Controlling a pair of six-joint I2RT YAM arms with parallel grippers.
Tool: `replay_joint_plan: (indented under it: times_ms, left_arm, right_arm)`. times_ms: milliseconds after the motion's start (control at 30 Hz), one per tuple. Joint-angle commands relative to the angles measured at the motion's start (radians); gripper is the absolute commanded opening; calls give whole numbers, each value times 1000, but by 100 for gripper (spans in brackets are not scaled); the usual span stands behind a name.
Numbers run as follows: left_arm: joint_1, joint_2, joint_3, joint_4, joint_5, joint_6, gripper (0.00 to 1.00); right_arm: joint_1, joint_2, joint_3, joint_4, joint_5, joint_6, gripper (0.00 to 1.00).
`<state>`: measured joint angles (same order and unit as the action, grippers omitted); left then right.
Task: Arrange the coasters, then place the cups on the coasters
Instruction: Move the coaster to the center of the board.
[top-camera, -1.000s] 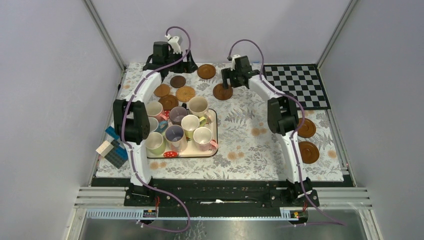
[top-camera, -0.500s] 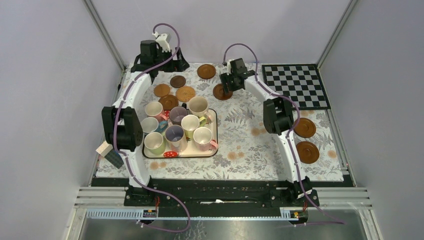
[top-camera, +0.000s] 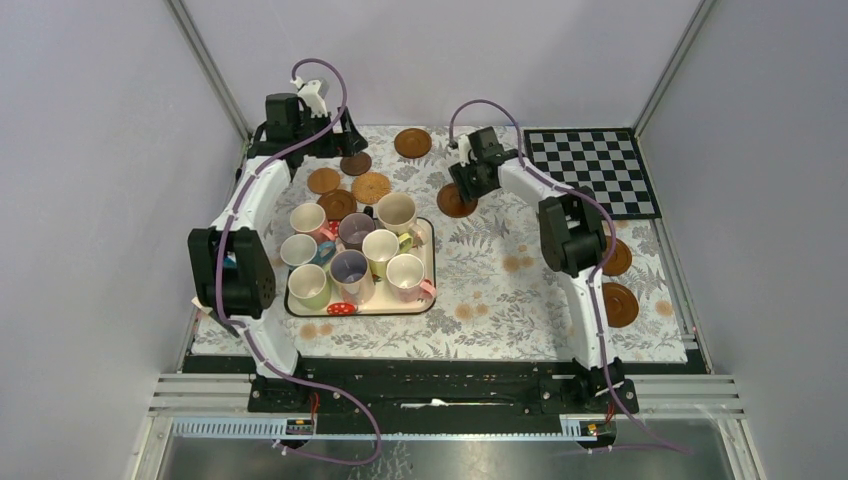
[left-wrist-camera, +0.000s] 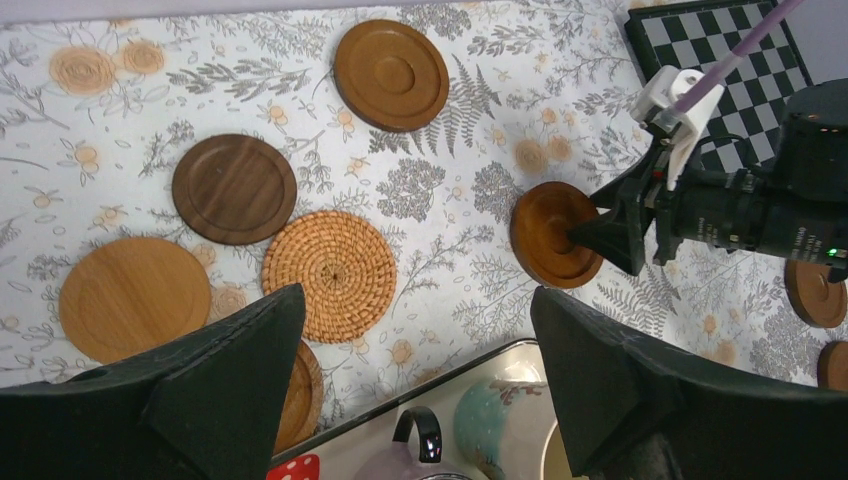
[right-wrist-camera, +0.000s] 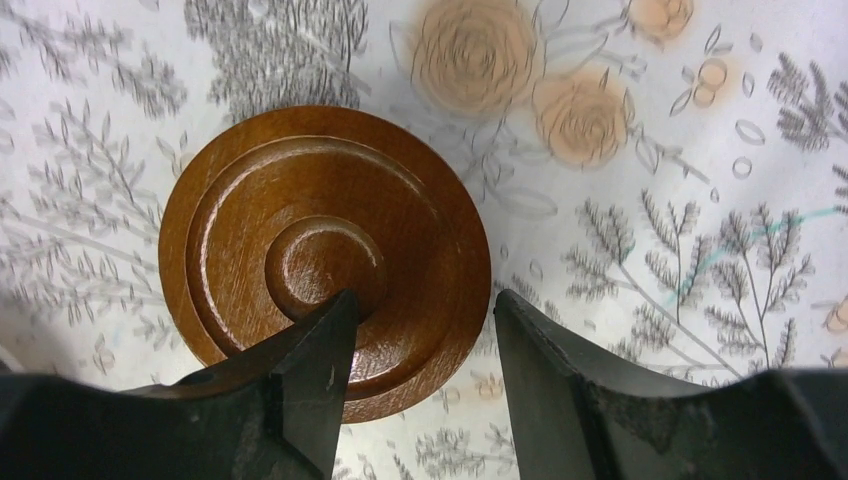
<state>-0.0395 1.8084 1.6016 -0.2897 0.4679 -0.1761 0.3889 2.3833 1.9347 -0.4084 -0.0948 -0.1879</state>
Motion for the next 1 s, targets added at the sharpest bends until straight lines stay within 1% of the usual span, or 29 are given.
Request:
replay_joint_plan:
  times_ms: [0, 233, 500, 667, 833, 933, 967]
  left_arm:
    - [6, -84, -30, 56, 41, 7, 91]
    - [6, -124, -74, 59, 62, 9, 91]
    - [6, -188, -143, 78, 78, 5, 91]
    - [4, -207, -171, 80, 93, 5, 91]
    - [3, -214, -185, 77, 95, 14, 91]
    - [3, -218, -186, 70, 92, 23, 92]
    - [3, -219, -186, 67, 89, 27, 92]
  right_arm:
    - [-24, -98, -156, -92, -13, -86, 58]
    - [-55, -320, -482, -67, -39, -173, 55]
    - [-170, -503, -726, -81, -52, -244, 50]
    - [-282, -573, -801, -88, -53, -293, 49]
    - [-363, -588, -813, -89, -43, -325, 49]
    - [-382, -588, -811, -87, -39, -335, 49]
    - [-410, -587, -810, -89, -38, -340, 50]
